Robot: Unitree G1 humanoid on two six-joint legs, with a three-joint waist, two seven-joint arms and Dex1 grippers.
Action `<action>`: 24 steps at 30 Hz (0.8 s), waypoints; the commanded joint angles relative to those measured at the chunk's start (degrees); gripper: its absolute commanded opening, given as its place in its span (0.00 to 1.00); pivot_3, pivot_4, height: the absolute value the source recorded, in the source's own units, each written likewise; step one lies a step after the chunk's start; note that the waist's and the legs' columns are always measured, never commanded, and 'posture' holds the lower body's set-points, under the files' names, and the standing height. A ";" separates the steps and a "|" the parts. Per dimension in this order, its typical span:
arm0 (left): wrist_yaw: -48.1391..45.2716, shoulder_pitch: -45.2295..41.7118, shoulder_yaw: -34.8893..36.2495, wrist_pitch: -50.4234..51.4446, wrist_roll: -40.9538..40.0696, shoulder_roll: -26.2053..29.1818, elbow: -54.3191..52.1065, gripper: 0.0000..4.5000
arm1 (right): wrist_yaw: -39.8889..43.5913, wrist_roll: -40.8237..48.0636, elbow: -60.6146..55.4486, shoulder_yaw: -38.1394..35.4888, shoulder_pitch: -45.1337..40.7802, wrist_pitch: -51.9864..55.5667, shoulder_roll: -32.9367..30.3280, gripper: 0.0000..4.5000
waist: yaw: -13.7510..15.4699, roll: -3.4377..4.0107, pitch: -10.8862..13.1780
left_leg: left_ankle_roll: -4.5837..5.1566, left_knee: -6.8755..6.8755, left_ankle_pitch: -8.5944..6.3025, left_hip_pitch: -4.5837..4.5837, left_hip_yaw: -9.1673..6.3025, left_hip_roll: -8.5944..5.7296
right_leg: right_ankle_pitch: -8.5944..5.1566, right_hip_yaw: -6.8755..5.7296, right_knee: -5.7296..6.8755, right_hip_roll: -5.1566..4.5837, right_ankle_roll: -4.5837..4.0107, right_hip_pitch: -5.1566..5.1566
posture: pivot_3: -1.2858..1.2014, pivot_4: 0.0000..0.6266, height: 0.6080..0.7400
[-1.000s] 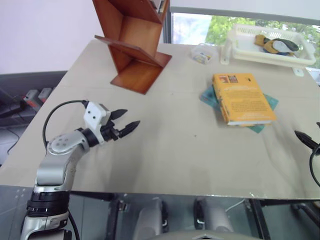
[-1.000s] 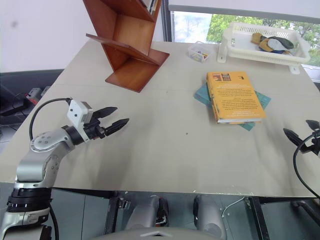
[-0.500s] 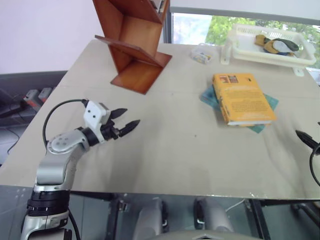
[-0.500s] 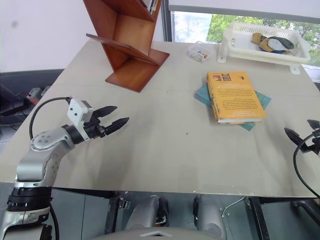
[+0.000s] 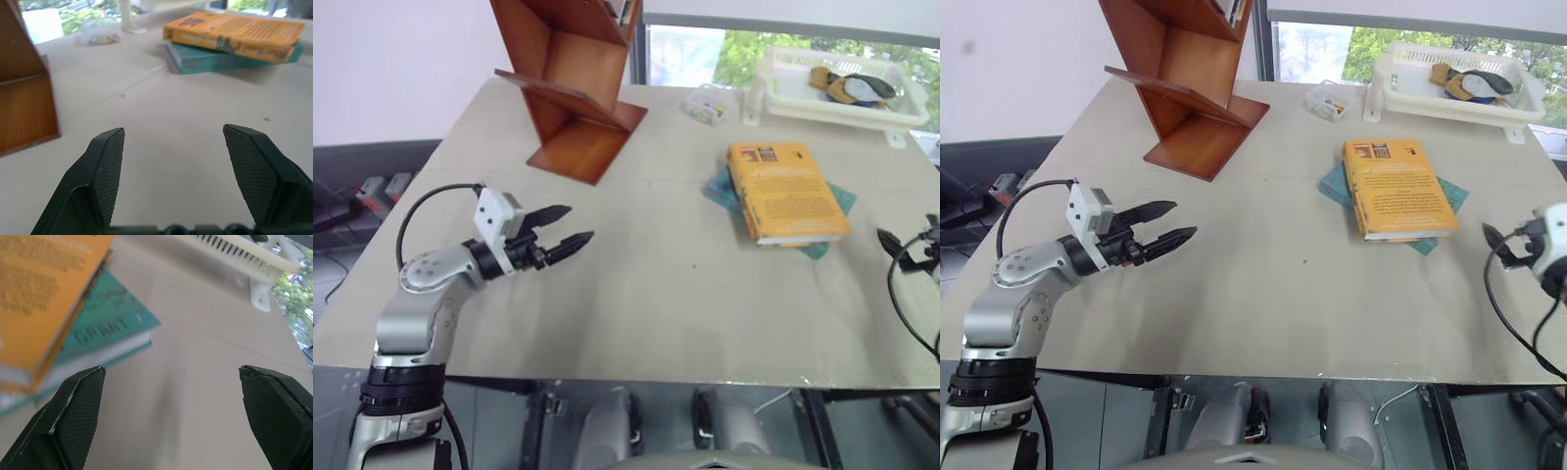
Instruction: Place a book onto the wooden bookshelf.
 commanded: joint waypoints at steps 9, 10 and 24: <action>-5.37 -5.67 2.61 -3.83 -2.30 2.86 0.84 0.79 | -17.95 -13.22 26.16 10.32 -35.10 1.42 1.52 1.00 | 0.05 0.15 0.11 | 0.01 -0.03 0.04 -0.19 0.02 -0.03 | 0.09 -0.06 -0.02 0.05 -0.18 -0.13 | 0.52 0.24 0.79; -5.17 -5.46 2.55 -3.90 -2.26 2.68 0.49 0.79 | -18.99 -11.53 31.25 8.76 -38.72 2.54 2.54 1.00 | -0.07 0.15 0.11 | 0.01 -0.03 0.04 -0.25 0.06 -0.04 | 0.09 -0.05 -0.05 0.05 -0.17 -0.18 | 0.52 0.24 0.79; -0.86 1.37 4.36 -3.56 -2.90 1.96 -5.41 0.79 | -24.91 10.57 61.11 -14.45 -53.82 11.29 3.74 1.00 | -0.56 0.20 0.15 | -0.01 -0.02 0.04 -0.37 0.16 -0.02 | 0.13 -0.07 -0.08 0.06 -0.10 -0.24 | 0.52 0.24 0.79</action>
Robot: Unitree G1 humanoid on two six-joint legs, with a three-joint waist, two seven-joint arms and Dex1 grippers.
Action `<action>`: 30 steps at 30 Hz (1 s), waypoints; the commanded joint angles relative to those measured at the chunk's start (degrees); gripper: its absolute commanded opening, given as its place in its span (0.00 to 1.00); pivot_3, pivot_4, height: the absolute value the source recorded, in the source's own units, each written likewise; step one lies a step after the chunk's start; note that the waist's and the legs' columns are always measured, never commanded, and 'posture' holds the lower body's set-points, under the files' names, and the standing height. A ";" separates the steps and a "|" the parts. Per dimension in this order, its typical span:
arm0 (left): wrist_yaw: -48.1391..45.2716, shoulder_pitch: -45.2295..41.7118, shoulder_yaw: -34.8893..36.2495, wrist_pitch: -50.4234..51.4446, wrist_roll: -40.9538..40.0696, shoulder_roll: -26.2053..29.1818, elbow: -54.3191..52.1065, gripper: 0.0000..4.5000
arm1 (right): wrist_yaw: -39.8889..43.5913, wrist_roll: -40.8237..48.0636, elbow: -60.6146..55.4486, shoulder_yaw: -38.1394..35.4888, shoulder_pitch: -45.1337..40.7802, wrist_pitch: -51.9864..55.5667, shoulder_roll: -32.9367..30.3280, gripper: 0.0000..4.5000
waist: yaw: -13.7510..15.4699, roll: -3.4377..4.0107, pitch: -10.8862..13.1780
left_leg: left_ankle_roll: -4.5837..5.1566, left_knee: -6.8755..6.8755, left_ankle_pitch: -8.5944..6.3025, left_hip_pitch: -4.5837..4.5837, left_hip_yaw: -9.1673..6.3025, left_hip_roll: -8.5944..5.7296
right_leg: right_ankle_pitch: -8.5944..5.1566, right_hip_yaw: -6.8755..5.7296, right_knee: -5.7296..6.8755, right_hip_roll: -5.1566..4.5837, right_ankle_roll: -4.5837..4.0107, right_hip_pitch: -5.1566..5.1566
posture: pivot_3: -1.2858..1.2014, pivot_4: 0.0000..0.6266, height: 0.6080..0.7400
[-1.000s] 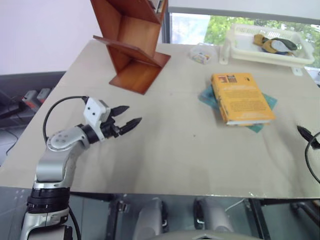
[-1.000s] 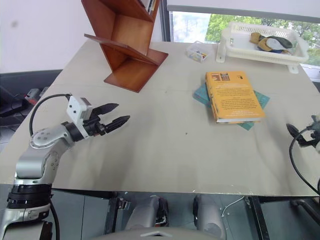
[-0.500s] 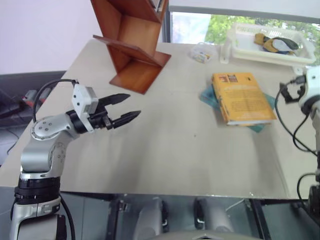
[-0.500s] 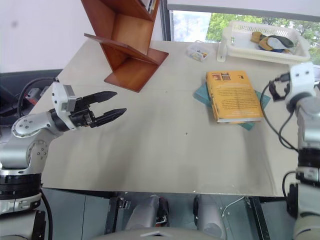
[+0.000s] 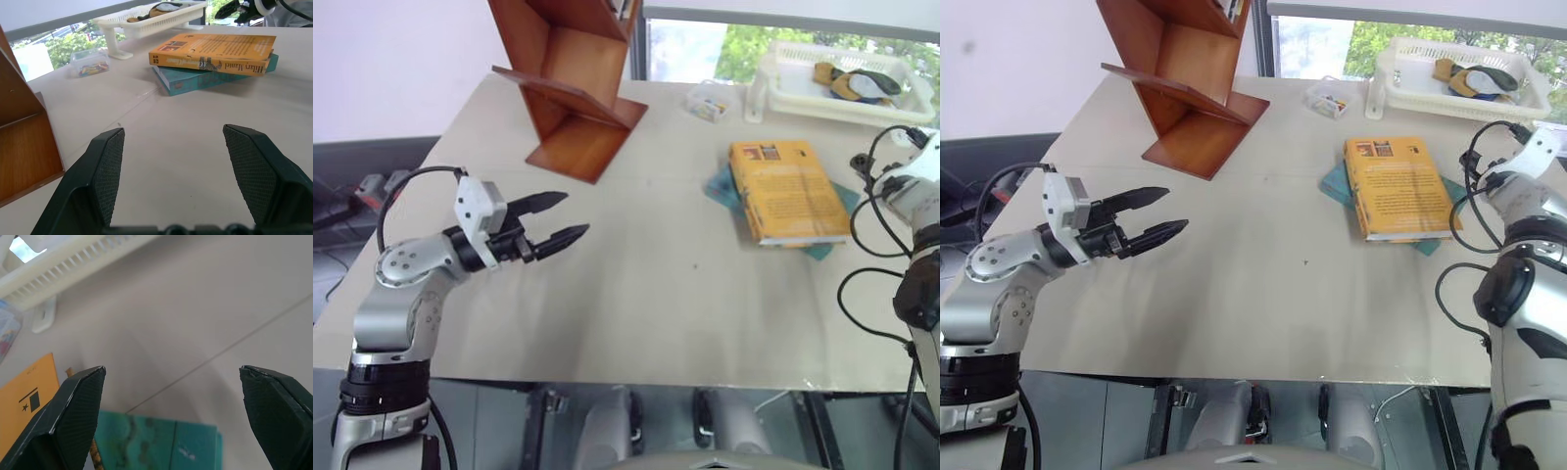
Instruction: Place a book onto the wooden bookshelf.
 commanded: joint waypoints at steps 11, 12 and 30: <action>2.45 3.08 2.25 -0.69 -0.22 0.64 -4.35 0.79 | 2.63 7.23 2.30 -5.12 -1.61 4.80 -1.42 1.00 | -1.01 0.01 0.00 | 0.01 -0.01 0.00 -0.01 -0.16 0.00 | 0.10 -0.02 0.01 0.02 0.16 0.01 | 0.52 0.24 0.79; 2.55 3.26 2.30 -0.67 -0.27 0.67 -4.54 0.79 | 3.09 7.30 2.41 -5.02 -1.48 5.22 -1.47 1.00 | -1.02 0.01 0.00 | 0.01 -0.01 0.00 0.00 -0.16 0.00 | 0.10 -0.01 0.01 0.02 0.16 0.01 | 0.52 0.24 0.79; 3.81 6.26 3.42 -0.33 -0.34 2.03 -6.38 0.79 | 12.37 5.47 1.93 -0.54 -0.47 12.45 -2.10 1.00 | -1.02 0.02 0.01 | 0.00 -0.01 -0.01 -0.01 -0.18 0.02 | 0.09 -0.03 0.01 0.01 0.13 0.00 | 0.52 0.24 0.79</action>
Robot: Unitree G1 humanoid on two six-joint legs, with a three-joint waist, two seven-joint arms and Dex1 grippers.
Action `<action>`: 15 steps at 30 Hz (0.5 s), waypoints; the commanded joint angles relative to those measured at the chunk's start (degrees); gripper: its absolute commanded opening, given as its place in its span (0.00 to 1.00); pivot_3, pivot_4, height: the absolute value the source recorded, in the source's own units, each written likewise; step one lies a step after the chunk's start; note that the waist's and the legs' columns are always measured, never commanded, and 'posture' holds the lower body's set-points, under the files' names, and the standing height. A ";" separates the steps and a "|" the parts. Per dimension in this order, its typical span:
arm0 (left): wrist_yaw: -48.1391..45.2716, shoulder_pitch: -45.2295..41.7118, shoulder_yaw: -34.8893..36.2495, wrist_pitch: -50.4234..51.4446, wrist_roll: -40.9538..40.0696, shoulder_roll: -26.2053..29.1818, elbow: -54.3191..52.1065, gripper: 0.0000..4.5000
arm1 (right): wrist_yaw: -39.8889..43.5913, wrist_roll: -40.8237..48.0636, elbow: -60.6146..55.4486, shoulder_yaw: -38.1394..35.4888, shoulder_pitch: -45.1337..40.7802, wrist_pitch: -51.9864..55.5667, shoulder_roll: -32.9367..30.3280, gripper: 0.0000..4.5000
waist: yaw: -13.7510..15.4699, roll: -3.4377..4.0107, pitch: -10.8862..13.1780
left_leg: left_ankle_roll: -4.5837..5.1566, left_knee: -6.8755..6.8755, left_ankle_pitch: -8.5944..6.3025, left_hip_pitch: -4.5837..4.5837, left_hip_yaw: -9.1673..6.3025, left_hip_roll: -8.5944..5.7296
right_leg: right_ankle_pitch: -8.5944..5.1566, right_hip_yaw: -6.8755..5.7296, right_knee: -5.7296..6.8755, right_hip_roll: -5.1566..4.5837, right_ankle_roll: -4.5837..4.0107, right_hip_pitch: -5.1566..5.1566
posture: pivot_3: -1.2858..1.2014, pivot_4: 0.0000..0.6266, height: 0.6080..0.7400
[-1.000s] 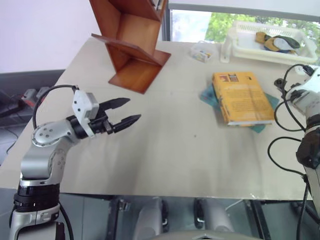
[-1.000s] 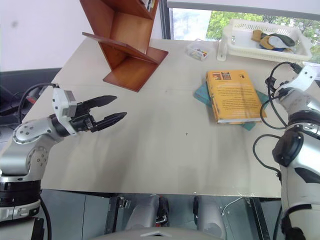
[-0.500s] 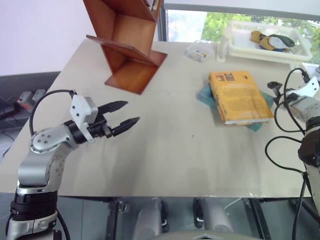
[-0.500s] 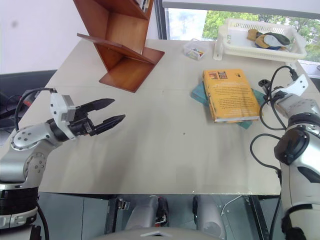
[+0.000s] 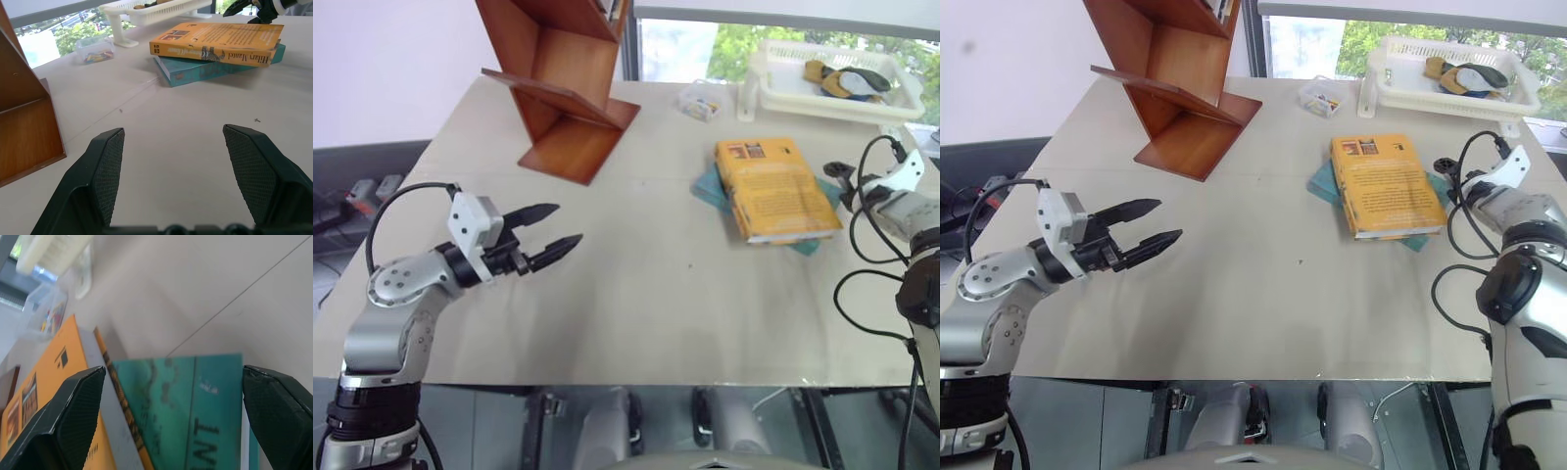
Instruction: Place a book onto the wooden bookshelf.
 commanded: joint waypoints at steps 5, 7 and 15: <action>0.41 0.74 1.88 -0.84 0.11 1.11 -2.79 0.79 | 6.07 0.03 -4.17 2.31 1.12 7.62 -2.29 1.00 | 0.02 0.00 0.00 | 0.00 0.00 0.00 -0.01 -0.02 0.00 | -0.10 -0.02 0.00 -0.01 -0.17 0.00 | 0.52 0.24 0.79; 0.34 0.41 1.47 -1.08 0.43 1.06 -2.32 0.79 | 6.94 0.77 -5.48 2.25 1.66 9.79 -2.42 1.00 | 0.02 0.00 0.00 | 0.00 0.00 0.00 -0.01 -0.02 0.00 | -0.10 -0.02 0.00 -0.01 -0.17 0.00 | 0.52 0.24 0.79; -0.21 -1.95 -0.28 -1.72 1.52 0.53 -0.31 0.79 | 11.25 5.33 -18.93 2.10 5.93 23.28 -0.94 1.00 | 0.06 0.00 0.00 | 0.00 0.00 0.00 -0.02 -0.05 0.01 | -0.09 -0.05 0.01 -0.01 -0.16 0.00 | 0.52 0.24 0.79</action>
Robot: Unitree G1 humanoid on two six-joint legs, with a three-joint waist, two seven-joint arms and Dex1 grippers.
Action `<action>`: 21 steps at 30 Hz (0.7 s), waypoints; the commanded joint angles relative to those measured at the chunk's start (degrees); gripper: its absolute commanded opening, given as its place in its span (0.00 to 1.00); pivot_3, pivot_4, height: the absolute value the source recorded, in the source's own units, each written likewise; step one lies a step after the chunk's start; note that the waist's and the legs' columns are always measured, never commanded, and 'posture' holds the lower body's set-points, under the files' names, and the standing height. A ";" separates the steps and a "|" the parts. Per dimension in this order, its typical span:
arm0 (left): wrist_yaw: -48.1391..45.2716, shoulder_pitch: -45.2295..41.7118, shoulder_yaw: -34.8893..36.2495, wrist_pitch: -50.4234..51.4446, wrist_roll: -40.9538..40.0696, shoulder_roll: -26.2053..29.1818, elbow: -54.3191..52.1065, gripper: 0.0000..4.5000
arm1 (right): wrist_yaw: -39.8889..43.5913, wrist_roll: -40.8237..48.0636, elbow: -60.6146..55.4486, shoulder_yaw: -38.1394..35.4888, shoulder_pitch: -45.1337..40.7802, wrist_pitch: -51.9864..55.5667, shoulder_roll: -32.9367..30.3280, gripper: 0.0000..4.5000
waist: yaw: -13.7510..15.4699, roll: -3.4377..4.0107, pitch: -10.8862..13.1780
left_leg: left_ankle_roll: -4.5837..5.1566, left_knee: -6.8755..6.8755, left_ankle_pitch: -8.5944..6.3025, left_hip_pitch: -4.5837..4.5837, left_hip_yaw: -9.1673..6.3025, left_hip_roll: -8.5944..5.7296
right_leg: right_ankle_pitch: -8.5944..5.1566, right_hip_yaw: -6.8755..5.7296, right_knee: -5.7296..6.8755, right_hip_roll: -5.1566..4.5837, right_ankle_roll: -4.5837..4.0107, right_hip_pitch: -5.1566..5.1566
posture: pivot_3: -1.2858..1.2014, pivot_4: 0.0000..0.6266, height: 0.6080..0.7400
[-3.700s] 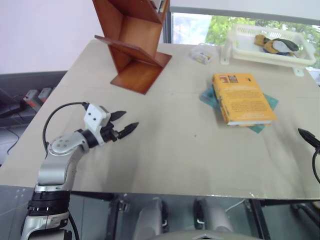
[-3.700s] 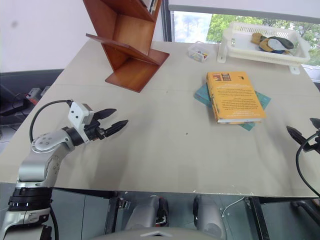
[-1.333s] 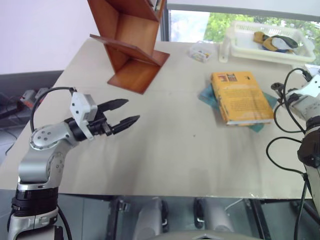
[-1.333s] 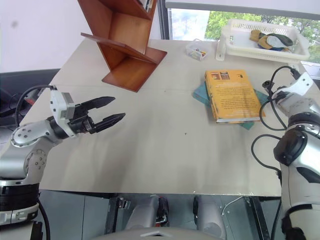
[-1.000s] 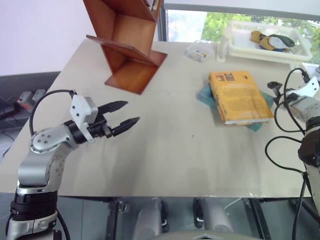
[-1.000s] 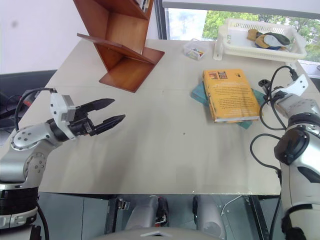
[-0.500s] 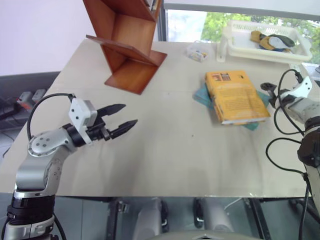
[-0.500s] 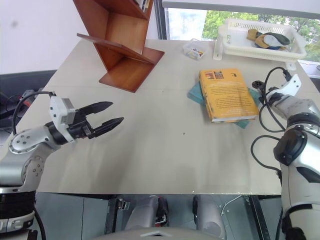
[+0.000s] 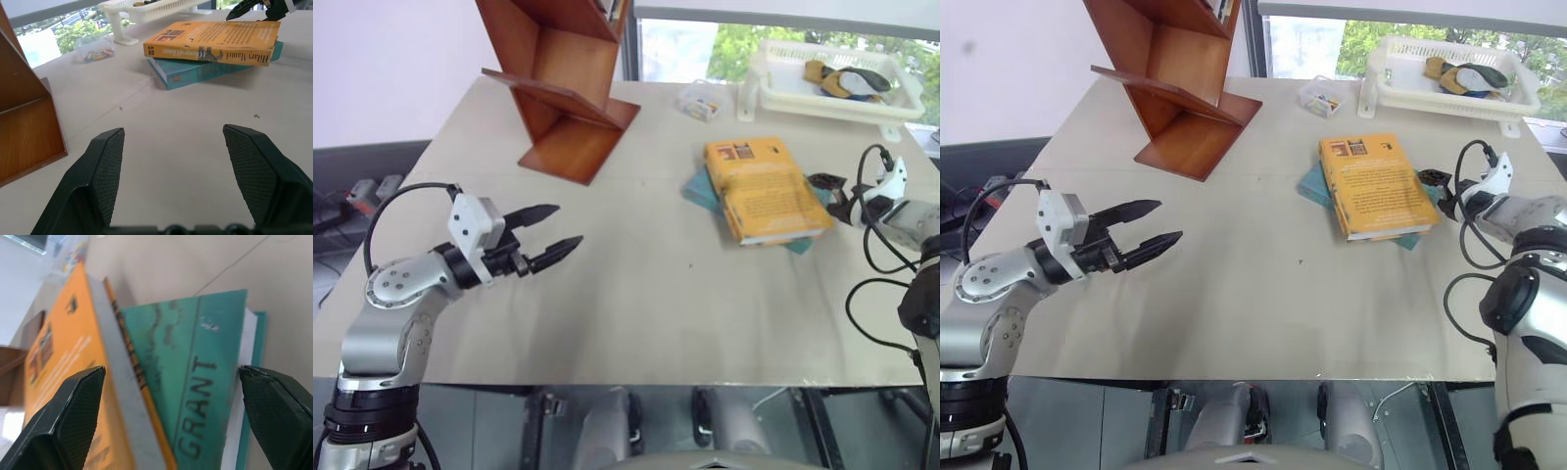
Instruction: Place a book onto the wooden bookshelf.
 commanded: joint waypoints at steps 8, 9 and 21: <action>-0.70 -2.45 -1.26 -2.36 1.27 -0.31 1.83 0.79 | 0.78 11.19 -27.54 -2.99 10.84 19.39 4.74 1.00 | 0.17 0.01 -0.01 | 0.00 0.02 0.00 -0.07 -0.11 0.00 | 0.05 -0.12 0.00 0.00 0.09 0.00 | 0.52 0.24 0.79; -0.76 -2.60 -1.40 -2.48 1.34 -0.34 2.00 0.79 | 0.54 12.24 -29.84 -3.40 12.13 20.91 5.53 1.00 | 0.21 0.01 -0.01 | 0.00 0.02 0.00 -0.09 -0.12 0.00 | 0.08 -0.13 0.00 -0.01 0.13 0.00 | 0.52 0.24 0.79; -2.08 -4.98 -2.81 -3.36 2.29 -0.10 4.44 0.79 | -2.35 24.72 -55.94 -7.00 23.25 34.04 16.75 1.00 | 0.27 0.03 -0.02 | 0.00 0.05 0.00 -0.16 -0.27 0.00 | 0.11 -0.26 0.00 0.00 0.18 0.00 | 0.52 0.24 0.79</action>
